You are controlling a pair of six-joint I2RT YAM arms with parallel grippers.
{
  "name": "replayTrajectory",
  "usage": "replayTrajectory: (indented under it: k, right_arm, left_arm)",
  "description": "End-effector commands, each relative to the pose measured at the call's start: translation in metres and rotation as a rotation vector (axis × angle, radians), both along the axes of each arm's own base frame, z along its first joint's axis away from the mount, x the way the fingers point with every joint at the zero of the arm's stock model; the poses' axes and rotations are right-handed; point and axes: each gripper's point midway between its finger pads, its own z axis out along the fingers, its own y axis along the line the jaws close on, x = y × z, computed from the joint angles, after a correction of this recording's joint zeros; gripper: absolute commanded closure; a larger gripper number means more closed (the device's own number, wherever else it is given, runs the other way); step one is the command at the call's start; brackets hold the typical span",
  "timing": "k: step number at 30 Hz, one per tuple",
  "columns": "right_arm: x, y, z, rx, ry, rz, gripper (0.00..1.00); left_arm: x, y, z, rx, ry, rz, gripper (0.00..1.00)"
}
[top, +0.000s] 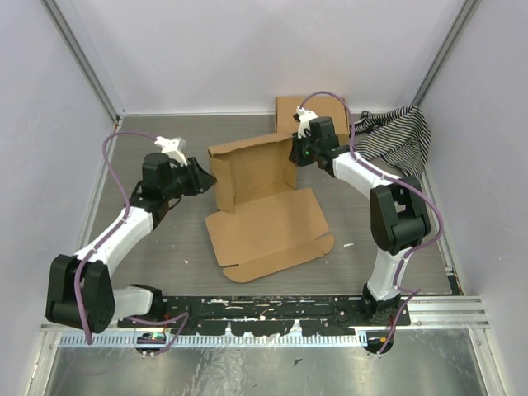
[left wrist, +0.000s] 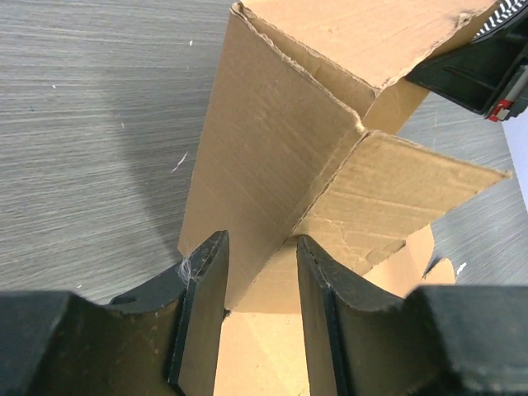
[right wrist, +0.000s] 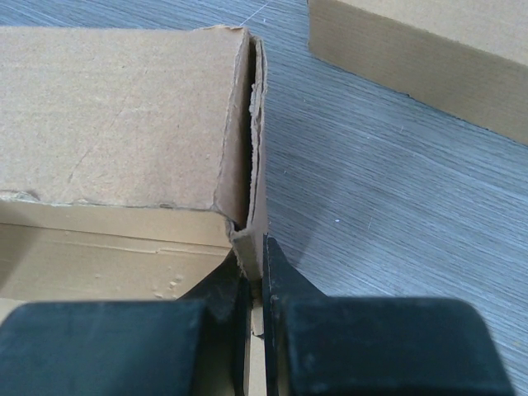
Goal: Fold the paper box
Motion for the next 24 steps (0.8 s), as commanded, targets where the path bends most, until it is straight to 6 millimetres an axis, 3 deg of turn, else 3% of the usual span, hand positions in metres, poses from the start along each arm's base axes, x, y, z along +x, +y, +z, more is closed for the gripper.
replayTrajectory:
  k: [1,9,17,23,24]
  right_arm:
    - [-0.009,0.008,0.004,0.033,0.017,0.021,0.95]
    - [-0.017,0.018,0.007,0.027,0.008,0.024,0.95]
    - [-0.03,0.031,0.016,0.018,-0.017,0.037,0.95]
    - [-0.037,0.038,0.021,0.022,-0.019,0.037,0.95]
    - [-0.039,0.039,0.021,0.018,-0.018,0.036,0.95]
  left_arm:
    - [0.016,-0.004,0.009,0.033,-0.027,0.013,0.55]
    - [0.028,0.0,0.0,0.163,0.007,0.082,0.55]
    - [0.035,0.03,-0.029,0.321,0.116,0.225,0.59]
    - [0.033,0.04,-0.055,0.382,0.197,0.262,0.71]
    - [0.032,0.042,-0.058,0.396,0.204,0.277,0.77]
